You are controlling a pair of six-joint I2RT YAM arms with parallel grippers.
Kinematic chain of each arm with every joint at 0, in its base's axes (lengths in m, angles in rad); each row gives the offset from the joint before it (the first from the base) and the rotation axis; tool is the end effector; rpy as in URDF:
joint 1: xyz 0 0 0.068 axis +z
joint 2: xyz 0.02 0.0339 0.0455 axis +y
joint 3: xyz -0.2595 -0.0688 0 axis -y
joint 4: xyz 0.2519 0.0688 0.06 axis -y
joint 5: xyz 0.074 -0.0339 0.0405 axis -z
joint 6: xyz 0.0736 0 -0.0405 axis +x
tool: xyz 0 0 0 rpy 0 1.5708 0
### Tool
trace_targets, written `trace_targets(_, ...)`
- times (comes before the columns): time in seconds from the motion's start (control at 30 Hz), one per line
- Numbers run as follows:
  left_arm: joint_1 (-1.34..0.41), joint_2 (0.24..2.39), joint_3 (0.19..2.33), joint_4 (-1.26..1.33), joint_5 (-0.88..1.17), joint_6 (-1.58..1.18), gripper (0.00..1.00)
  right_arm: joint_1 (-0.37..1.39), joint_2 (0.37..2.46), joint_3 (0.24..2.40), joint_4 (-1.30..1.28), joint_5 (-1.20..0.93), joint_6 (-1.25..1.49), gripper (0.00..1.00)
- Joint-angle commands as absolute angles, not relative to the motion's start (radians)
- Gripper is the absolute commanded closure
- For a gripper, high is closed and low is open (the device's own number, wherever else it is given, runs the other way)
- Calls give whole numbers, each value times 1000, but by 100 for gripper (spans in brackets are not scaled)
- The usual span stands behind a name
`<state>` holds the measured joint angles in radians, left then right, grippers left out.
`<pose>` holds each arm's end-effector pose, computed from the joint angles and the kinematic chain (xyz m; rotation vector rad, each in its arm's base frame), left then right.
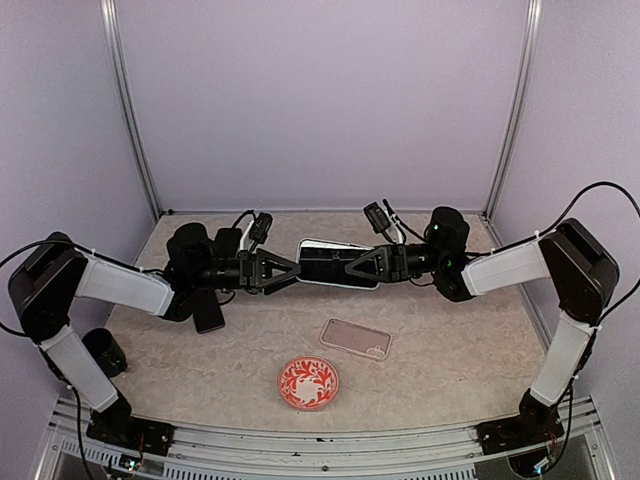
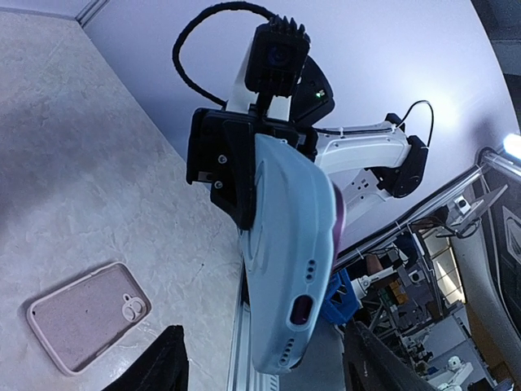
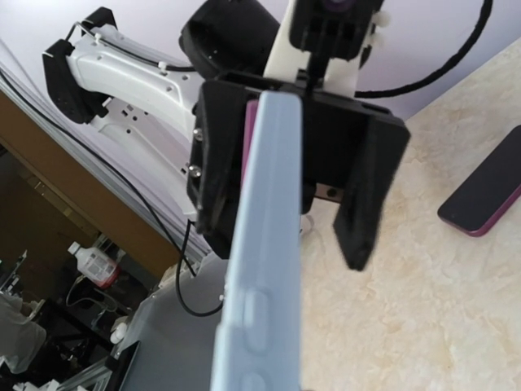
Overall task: Put the phone into the phone case
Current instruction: Press the phone against the phone case.
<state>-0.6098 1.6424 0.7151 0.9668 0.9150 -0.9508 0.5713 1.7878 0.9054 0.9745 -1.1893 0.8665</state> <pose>0.2588 -0.2520 0.2115 0.5689 1.8207 -1.8366 0.2854 0.2647 0.2198 -0.9093 1.7025 1.9085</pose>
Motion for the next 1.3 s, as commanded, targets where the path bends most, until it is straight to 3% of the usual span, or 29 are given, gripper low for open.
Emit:
trace_targets(0.0,-629,1646,725,1052,950,-975,40,566,1763,911,1040,-1187,870,100)
trace_targets(0.3,-647,1659,732,1067,968,-978,56,566,1765,909,1029,-1168,863,100)
trace_targets(0.67,-644,1654,754,968,914,-943,100,566,1731,923,796,-1100,668,100)
trace_targets(0.87,-633,1633,805,644,733,-825,100,568,1661,930,559,-959,472,100)
trace_targets(1.07,-618,1612,791,649,718,-828,100,566,1636,927,524,-942,432,100)
trace_targets(1.13,-605,1604,769,714,760,-851,94,564,1635,927,526,-960,430,100)
trace_targets(1.2,-583,1590,728,858,821,-905,82,558,1636,924,536,-981,434,100)
trace_targets(1.27,-554,1574,672,983,859,-978,78,546,1638,912,571,-1003,462,100)
